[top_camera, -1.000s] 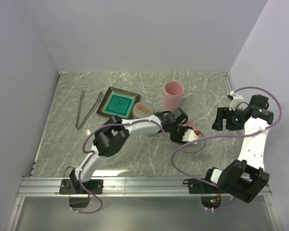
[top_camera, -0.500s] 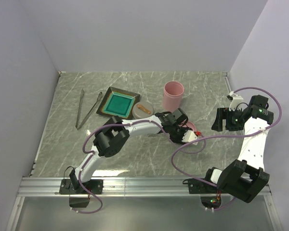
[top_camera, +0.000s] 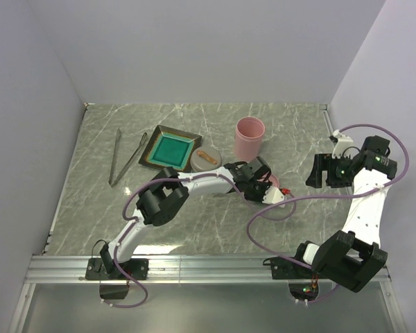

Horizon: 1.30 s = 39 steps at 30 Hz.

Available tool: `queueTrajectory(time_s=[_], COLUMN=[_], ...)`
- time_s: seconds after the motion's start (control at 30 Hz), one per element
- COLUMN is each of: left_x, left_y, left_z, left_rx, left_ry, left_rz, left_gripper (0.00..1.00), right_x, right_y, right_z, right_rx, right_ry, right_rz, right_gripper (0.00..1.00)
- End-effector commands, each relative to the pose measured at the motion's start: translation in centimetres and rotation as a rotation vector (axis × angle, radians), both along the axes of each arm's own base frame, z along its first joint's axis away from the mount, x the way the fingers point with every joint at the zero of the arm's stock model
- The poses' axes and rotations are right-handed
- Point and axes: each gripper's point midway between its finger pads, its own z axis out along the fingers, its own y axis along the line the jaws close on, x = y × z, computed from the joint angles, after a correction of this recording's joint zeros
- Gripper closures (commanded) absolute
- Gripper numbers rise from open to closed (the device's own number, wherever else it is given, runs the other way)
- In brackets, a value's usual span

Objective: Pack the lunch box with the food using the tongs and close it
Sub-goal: Pick up the lid of the lunch box with the left arm, then pass the lid of the lunch box from the left arm to the right

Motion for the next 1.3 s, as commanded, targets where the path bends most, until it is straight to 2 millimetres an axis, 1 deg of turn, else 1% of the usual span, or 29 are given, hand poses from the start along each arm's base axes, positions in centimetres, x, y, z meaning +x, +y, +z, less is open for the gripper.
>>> queueTrajectory(time_s=[0.0, 0.07, 0.1, 0.17, 0.2, 0.27, 0.3, 0.37, 0.4, 0.5, 0.57, 0.6, 0.67, 0.7, 0.73, 0.77, 0.8, 0.83, 0.87, 0.9, 0.93, 0.97, 1.0, 1.03, 1.07, 1.1, 1.13, 1.17, 1.27], left_x=[-1.0, -1.8, -2.5, -3.7, -4.5, -5.3, -5.9, -6.5, -6.5, -7.0, -7.2, -7.1, -7.5, -7.0, -6.9, -8.2, -7.1, -7.1, -7.4, -7.1, -7.6, -8.0, -7.5, -7.9, -7.9, -7.2, -6.9, -6.4, -4.7], left_y=[-0.6, -0.3, 0.0, 0.5, 0.7, 1.1, 1.4, 1.7, 2.1, 3.2, 3.9, 4.8, 5.9, 6.9, 7.6, 8.7, 10.2, 11.2, 12.2, 14.0, 15.3, 16.1, 16.9, 17.6, 18.0, 18.6, 19.3, 19.6, 20.6], left_z=[5.4, 6.9, 8.6, 10.3, 12.9, 15.6, 18.2, 21.0, 23.1, 27.2, 29.0, 30.5, 32.0, 34.4, 35.5, 35.7, 39.2, 40.3, 40.4, 41.8, 44.4, 44.4, 44.6, 45.6, 45.6, 45.8, 46.9, 46.9, 48.1], left_rx=[-0.11, -0.134, -0.162, -0.182, -0.232, -0.281, -0.329, -0.377, -0.415, -0.491, -0.524, -0.554, -0.583, -0.654, -0.682, -0.661, -0.78, -0.809, -0.799, -0.839, -0.951, -0.933, -0.943, -0.991, -0.98, -1.01, -1.084, -1.079, -1.164], left_ry=[0.013, 0.037, 0.057, 0.112, 0.13, 0.186, 0.204, 0.245, 0.249, 0.327, 0.379, 0.383, 0.462, 0.451, 0.472, 0.62, 0.589, 0.638, 0.804, 0.826, 0.754, 0.88, 0.893, 0.858, 0.953, 0.972, 0.979, 1.066, 1.152], left_rz=[-0.015, -0.024, -0.029, -0.022, -0.039, -0.024, -0.043, -0.028, -0.021, 0.001, 0.019, 0.031, 0.048, 0.05, 0.053, 0.053, 0.021, 0.016, 0.066, 0.061, -0.037, -0.005, -0.002, -0.053, -0.026, -0.012, -0.028, 0.013, 0.077], left_gripper=[0.98, 0.99, 0.99, 0.99, 0.99, 1.0, 0.99, 0.99, 0.99, 1.0, 0.99, 1.0, 0.99, 0.99, 1.0, 0.99, 0.99, 0.99, 0.99, 0.99, 0.99, 1.0, 0.99, 0.99, 1.0, 1.0, 1.0, 1.0, 0.99], right_x=[1.0, 1.2, 1.5, 2.0, 2.1, 2.6, 2.8, 3.3, 3.5, 4.1, 4.5, 5.0, 5.2, 5.1, 5.3, 5.5, 5.7, 5.8, 5.9, 6.2, 6.3, 6.5, 6.4, 6.9, 7.0, 6.8, 7.1, 7.2, 7.3], right_y=[0.1, 0.4, 0.4, 1.2, 1.3, 2.2, 2.3, 2.9, 3.1, 3.8, 4.3, 4.3, 4.8, 5.3, 5.5, 5.9, 6.2, 6.5, 6.9, 7.9, 8.6, 9.3, 11.0, 11.5, 12.2, 13.7, 14.1, 14.5, 15.9], right_z=[3.3, 4.0, 5.0, 6.8, 7.5, 9.5, 10.1, 12.0, 12.6, 15.4, 17.6, 19.0, 20.5, 21.3, 23.0, 23.0, 23.6, 24.7, 24.9, 25.2, 25.9, 26.0, 26.2, 26.7, 26.5, 26.7, 27.0, 27.0, 27.5], right_rx=[0.009, 0.038, 0.05, 0.116, 0.137, 0.195, 0.206, 0.234, 0.246, 0.283, 0.324, 0.31, 0.381, 0.421, 0.444, 0.475, 0.487, 0.496, 0.502, 0.506, 0.502, 0.504, 0.519, 0.516, 0.528, 0.544, 0.544, 0.554, 0.598], right_ry=[-0.1, -0.117, -0.145, -0.193, -0.213, -0.285, -0.306, -0.378, -0.402, -0.494, -0.561, -0.624, -0.649, -0.662, -0.708, -0.708, -0.724, -0.758, -0.767, -0.779, -0.807, -0.814, -0.815, -0.846, -0.847, -0.851, -0.874, -0.873, -0.891], right_rz=[0.01, 0.014, 0.013, 0.037, 0.033, 0.048, 0.048, 0.053, 0.054, 0.062, 0.072, 0.093, 0.082, 0.093, 0.096, 0.102, 0.109, 0.118, 0.123, 0.142, 0.155, 0.167, 0.207, 0.194, 0.206, 0.244, 0.245, 0.249, 0.272], right_gripper=[0.14, 0.14, 0.14, 0.14, 0.14, 0.12, 0.12, 0.08, 0.07, 0.04, 0.01, 0.01, 0.01, 0.0, 0.0, 0.0, 0.0, 0.0, 0.0, 0.01, 0.01, 0.01, 0.01, 0.02, 0.02, 0.02, 0.03, 0.03, 0.04])
